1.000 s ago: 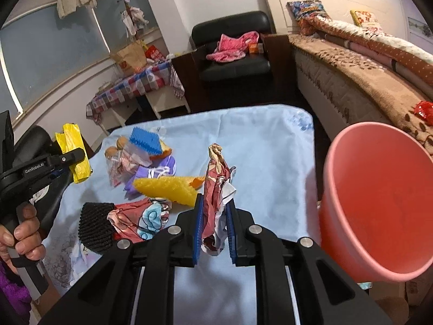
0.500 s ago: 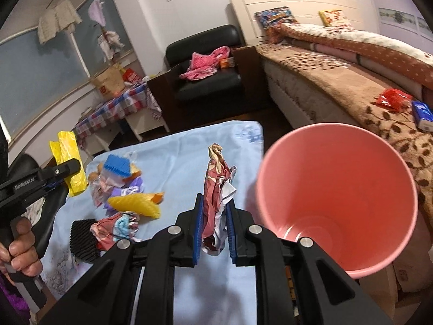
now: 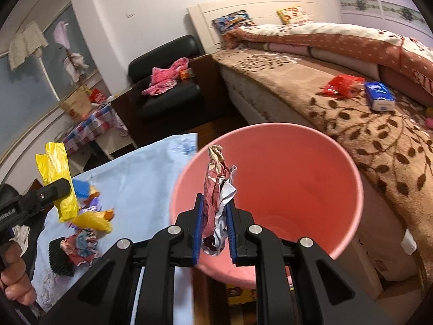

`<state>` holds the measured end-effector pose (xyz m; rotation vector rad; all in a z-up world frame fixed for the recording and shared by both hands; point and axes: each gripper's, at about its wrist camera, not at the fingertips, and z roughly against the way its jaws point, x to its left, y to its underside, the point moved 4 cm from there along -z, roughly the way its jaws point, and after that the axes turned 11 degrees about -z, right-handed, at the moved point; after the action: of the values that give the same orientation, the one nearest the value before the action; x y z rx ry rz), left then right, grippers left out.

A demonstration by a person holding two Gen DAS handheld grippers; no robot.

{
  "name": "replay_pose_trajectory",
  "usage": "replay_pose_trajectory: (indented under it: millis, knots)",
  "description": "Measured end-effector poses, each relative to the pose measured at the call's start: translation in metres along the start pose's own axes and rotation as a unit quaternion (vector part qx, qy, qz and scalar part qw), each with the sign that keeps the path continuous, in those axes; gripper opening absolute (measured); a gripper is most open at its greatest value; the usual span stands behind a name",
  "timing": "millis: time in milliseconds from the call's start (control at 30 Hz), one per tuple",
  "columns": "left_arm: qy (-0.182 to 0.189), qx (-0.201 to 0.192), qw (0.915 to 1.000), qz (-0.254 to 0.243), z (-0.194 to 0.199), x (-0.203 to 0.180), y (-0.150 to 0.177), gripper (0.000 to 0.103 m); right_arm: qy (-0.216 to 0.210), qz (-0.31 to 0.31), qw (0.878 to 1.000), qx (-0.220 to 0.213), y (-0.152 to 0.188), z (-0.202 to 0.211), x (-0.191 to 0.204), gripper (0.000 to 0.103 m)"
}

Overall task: Collect trash
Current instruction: 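Carry the yellow bag and foil wrapper over the pink bucket with both grippers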

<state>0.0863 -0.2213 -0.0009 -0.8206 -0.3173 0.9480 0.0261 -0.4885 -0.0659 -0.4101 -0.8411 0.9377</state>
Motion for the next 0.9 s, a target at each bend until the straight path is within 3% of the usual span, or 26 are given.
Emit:
replay_pose_trajectory:
  millis: [400, 900]
  knots:
    - [0.048, 0.033, 0.9963, -0.063, -0.052, -0.077, -0.008, 0.018, 0.028, -0.031, 0.999, 0.001, -0.013, -0.01, -0.043, 0.015]
    - [0.063, 0.089, 0.9898, -0.091, -0.103, -0.11, 0.006, 0.018, 0.037, -0.048, 0.998, 0.017, -0.015, -0.029, -0.071, 0.015]
